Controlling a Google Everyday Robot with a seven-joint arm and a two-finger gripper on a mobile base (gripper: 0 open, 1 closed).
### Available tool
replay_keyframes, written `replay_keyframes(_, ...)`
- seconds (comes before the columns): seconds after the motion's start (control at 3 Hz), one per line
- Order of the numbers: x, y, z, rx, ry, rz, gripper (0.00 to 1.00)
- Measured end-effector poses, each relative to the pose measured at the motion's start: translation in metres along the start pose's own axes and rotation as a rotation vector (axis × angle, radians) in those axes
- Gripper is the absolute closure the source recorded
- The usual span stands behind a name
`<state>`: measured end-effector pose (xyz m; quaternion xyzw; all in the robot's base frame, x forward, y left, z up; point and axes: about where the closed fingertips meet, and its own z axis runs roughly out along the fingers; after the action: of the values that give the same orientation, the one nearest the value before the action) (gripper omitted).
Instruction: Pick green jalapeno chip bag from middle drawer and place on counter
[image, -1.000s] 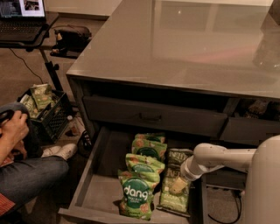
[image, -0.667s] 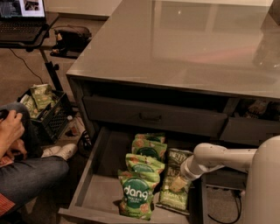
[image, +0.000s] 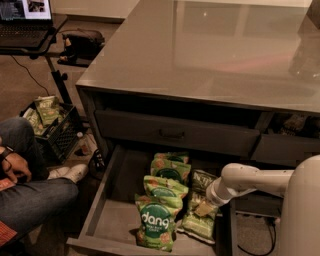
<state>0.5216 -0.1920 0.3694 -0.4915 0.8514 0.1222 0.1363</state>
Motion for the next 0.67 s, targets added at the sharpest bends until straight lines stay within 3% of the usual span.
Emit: replay_keyframes(0.67,-0.0044,0.0009,-0.0116,0.000,0.000,0.000,1.00)
